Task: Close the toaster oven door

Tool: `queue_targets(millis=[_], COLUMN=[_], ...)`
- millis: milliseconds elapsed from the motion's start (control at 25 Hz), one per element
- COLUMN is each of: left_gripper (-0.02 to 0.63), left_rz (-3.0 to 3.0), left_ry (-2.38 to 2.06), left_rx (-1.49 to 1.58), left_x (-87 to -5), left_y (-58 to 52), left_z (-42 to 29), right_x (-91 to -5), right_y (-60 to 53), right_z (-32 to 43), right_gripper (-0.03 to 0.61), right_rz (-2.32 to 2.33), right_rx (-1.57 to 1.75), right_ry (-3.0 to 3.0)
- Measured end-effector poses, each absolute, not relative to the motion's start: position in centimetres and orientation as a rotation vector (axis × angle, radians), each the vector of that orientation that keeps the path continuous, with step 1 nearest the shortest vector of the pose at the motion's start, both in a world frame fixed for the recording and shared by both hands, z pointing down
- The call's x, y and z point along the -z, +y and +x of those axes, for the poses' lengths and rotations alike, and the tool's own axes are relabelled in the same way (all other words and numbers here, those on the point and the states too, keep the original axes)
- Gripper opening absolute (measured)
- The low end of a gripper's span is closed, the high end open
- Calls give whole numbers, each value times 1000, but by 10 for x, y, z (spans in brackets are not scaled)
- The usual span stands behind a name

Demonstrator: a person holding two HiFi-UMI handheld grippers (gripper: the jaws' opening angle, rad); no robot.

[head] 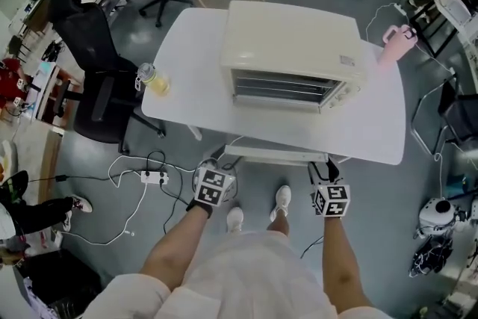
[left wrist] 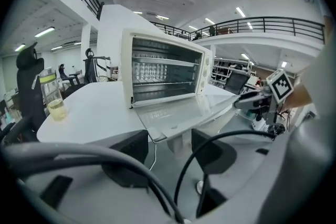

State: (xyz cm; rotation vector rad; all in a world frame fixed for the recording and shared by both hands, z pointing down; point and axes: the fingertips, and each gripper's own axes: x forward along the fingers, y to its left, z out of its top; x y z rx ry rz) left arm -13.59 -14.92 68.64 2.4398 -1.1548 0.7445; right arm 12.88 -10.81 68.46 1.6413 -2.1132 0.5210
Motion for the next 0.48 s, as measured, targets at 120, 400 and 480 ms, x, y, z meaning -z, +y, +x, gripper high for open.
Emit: queue_targets(millis=[120,400,480], left_gripper=[249,239,238], left_rz=[2445,2470,2476], left_ry=[-1161,-1181,-1192], left_rx=[-707,-636,-600], left_x=[-676,-651,-644], left_y=[-153,-165,-170], left_z=[-133,-134,-133], right_x=[-674,-648,-640], right_y=[-111,-123,-126], right_z=[130,125,121], right_gripper=[229,199,166], right_rz=[1668,1695,1696], right_rx=[-513,-499,-469], right_ry=[-2115,-2149,-2177])
